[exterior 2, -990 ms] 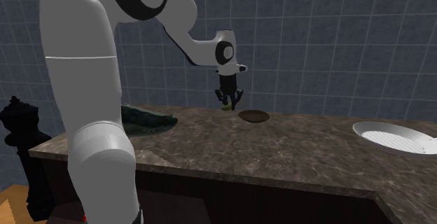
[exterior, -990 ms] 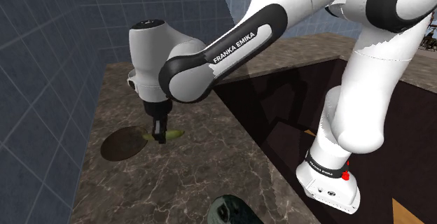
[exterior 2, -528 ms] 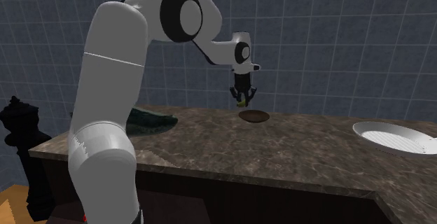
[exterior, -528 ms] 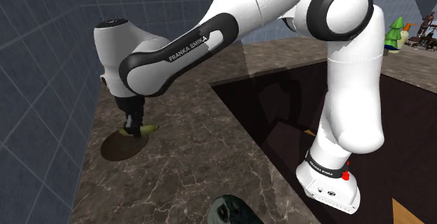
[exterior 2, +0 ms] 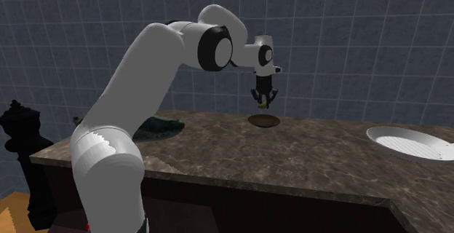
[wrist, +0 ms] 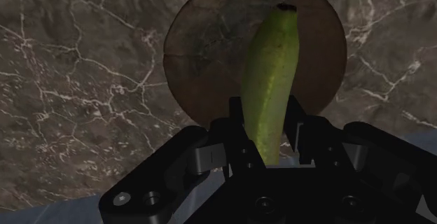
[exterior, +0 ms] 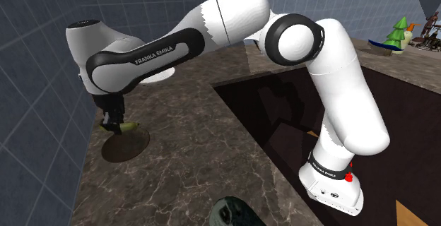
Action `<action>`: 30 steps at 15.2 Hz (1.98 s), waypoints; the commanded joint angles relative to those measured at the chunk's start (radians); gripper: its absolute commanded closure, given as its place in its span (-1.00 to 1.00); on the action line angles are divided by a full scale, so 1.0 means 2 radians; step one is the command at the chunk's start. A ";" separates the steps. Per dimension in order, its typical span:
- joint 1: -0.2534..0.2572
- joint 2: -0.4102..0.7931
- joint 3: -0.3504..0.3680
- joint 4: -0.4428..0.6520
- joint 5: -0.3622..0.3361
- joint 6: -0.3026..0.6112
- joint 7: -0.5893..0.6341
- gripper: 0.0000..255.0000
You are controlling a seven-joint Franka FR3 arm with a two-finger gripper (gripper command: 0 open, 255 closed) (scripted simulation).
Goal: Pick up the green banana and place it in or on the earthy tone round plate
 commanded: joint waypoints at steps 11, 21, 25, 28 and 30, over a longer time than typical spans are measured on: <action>0.000 0.029 -0.006 -0.034 -0.010 0.061 0.007 1.00; 0.000 0.029 -0.006 -0.034 -0.010 0.061 0.007 -1.00; 0.000 0.029 -0.006 -0.034 -0.010 0.061 0.007 -1.00; -0.002 0.005 -0.002 -0.022 -0.003 0.026 0.003 -1.00; -0.002 -0.001 -0.001 -0.018 -0.001 0.017 0.002 -1.00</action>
